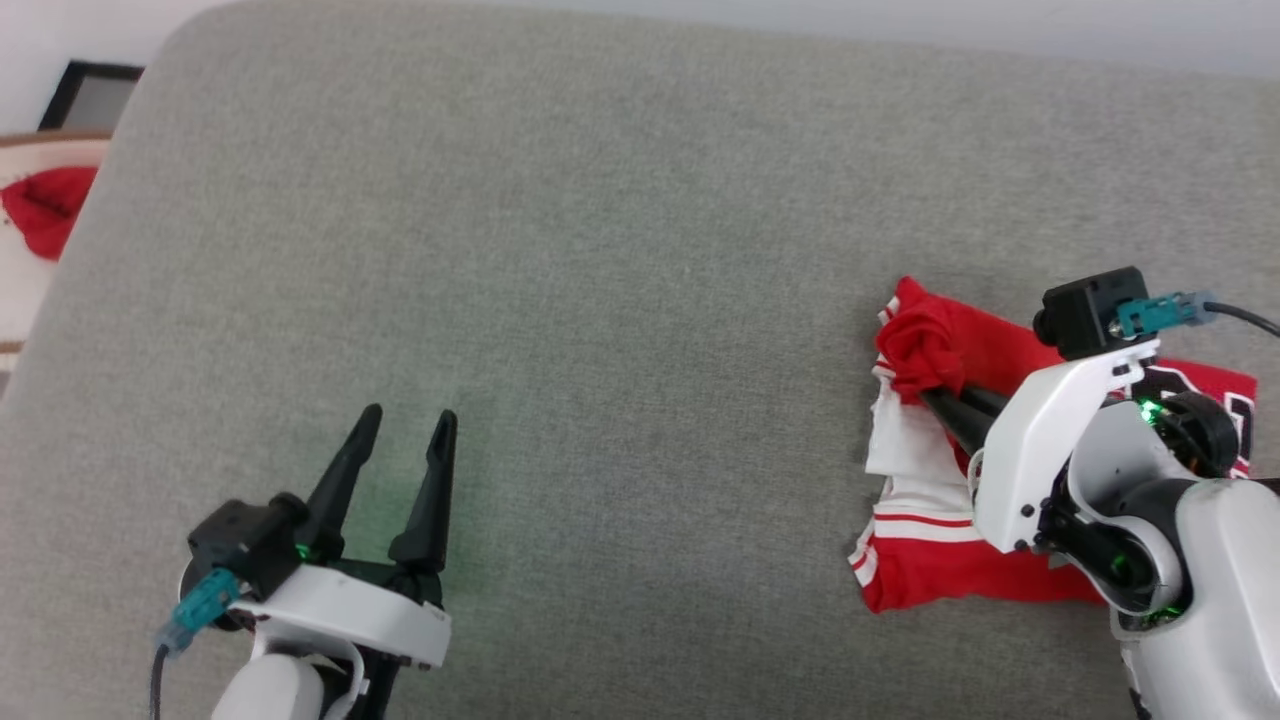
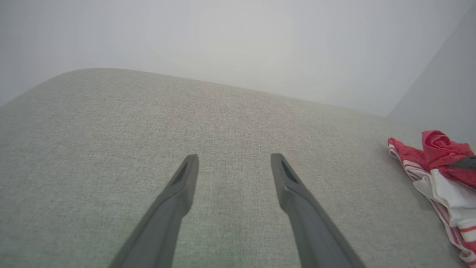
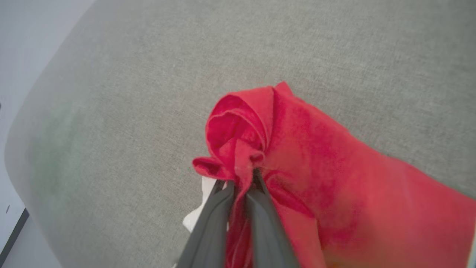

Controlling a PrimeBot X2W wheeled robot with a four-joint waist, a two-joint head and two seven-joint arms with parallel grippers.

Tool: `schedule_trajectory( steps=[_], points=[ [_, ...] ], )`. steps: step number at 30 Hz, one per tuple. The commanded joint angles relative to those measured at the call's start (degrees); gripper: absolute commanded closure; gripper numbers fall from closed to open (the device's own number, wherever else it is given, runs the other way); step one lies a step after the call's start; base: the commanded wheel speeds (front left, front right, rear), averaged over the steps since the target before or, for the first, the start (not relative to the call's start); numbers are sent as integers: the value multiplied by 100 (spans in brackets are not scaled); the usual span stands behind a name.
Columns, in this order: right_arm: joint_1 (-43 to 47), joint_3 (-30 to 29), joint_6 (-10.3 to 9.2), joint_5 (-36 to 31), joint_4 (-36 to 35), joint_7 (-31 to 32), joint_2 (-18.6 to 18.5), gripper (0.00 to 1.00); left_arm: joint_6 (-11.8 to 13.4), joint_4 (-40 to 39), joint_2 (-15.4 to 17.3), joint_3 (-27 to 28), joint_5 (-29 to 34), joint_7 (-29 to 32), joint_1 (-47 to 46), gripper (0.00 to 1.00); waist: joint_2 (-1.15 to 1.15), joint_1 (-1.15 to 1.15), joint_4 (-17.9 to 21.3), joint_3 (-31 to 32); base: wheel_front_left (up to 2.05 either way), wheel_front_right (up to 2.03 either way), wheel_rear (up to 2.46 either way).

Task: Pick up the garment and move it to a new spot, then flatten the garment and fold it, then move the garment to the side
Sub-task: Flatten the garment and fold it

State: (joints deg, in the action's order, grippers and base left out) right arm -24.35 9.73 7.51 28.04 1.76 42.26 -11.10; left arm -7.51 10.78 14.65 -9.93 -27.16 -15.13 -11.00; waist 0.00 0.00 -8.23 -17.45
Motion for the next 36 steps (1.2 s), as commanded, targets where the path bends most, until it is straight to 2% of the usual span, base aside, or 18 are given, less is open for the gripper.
schedule_trajectory(
  steps=[1,12,13,14,15,16,20,26,31,36],
  points=[
    [-57,41,-4,-7,146,-80,-8,100,7,7,7,-14,-24,5,-67,0,0,0,-107,-132,0,0,0],
    [-209,519,-3,202,1057,-710,-2,99,7,97,49,-89,-50,5,-74,0,0,0,-59,-84,0,0,0],
    [-229,566,-1,237,1070,-769,-2,74,7,107,61,-92,-41,5,-54,0,0,0,-27,-47,0,0,0],
    [-241,602,-1,272,1069,-829,-13,54,7,117,69,-88,-37,5,-37,0,0,0,6,1,0,0,0],
    [-249,652,-1,322,1051,-883,-34,4,7,125,75,-87,-32,5,-11,0,0,0,41,52,0,0,0],
    [-244,681,-1,384,1029,-942,-56,0,7,134,83,-86,-29,5,19,0,0,0,82,112,0,0,0],
    [-187,698,-2,646,895,-1163,-209,0,7,157,113,-71,-27,5,128,0,0,0,266,353,0,0,0],
    [-21,647,-2,973,646,-1540,-654,0,7,216,147,-119,-91,5,265,0,0,0,534,672,0,0,0],
    [230,478,-2,1244,544,-2034,-1066,0,7,302,189,-189,-156,5,336,0,0,0,742,885,0,0,0],
    [515,257,-2,1222,636,-2600,-1301,0,7,398,261,-210,-228,5,399,0,0,0,945,1006,0,0,0]
  ],
)
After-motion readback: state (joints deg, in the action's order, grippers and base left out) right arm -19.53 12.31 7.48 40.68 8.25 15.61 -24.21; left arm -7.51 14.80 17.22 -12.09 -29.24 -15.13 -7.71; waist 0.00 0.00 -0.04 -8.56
